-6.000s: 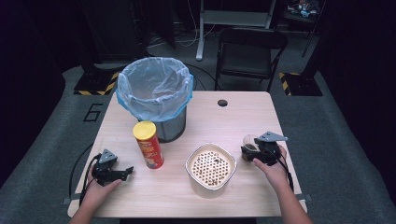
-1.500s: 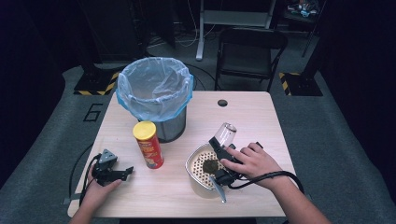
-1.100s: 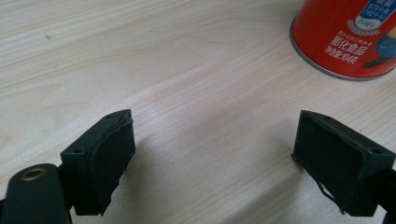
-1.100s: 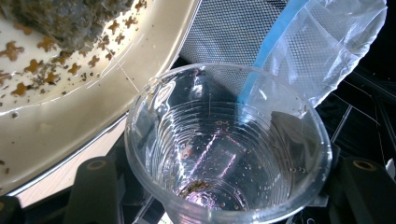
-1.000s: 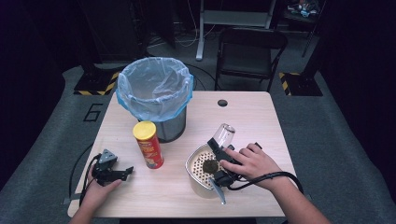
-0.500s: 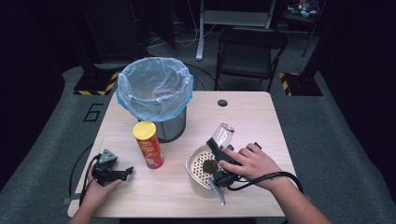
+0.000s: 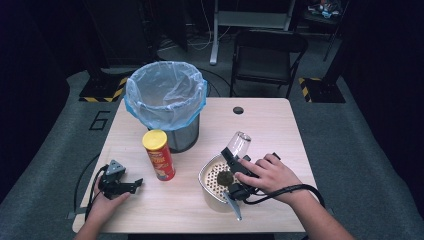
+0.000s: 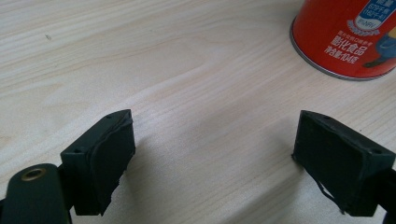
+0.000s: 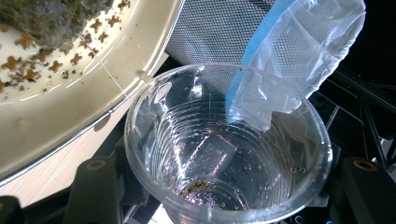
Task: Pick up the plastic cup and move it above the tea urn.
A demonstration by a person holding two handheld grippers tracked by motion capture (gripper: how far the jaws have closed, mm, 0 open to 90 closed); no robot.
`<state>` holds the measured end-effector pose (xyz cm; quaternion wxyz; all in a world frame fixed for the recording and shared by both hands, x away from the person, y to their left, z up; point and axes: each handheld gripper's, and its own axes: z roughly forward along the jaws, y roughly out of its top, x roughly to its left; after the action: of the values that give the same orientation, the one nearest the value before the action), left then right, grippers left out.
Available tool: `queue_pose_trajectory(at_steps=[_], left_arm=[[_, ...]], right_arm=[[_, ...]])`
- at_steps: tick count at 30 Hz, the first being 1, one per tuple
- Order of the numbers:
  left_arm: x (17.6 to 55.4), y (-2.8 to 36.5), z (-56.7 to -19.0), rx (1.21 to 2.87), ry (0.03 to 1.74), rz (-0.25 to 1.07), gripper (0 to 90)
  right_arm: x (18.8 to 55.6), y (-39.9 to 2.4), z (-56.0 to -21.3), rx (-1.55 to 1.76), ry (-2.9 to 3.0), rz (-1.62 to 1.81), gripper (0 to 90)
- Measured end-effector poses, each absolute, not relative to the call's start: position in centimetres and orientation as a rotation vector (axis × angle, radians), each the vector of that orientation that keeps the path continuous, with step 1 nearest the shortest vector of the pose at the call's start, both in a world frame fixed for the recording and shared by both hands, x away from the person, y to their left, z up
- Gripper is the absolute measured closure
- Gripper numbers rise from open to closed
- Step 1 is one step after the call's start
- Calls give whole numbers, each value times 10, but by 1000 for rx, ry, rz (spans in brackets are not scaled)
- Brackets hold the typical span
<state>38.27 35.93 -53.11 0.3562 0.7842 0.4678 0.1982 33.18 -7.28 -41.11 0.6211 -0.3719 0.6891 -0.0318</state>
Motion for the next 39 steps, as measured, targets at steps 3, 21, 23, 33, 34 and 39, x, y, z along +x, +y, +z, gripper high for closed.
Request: queue_pose_trajectory(at_steps=[3,21,23,33,34,39], left_arm=[[383,359,-531,2026,1208,512,122],[383,359,-531,2025,1208,512,122],[383,359,-531,2026,1208,512,122],[383,359,-531,2025,1208,512,122],[383,359,-531,2024,1208,511,122],[383,359,-531,2023,1209,512,122]], right_arm=[[332,-73,-411,-848,1579,-70,346],[328,-78,-412,-467,1431,290,336],[327,-78,-412,-421,1400,322,336],[325,-81,-399,-62,1532,660,330],[327,-82,-395,-23,1568,703,329],[332,-92,-378,165,1645,930,326]])
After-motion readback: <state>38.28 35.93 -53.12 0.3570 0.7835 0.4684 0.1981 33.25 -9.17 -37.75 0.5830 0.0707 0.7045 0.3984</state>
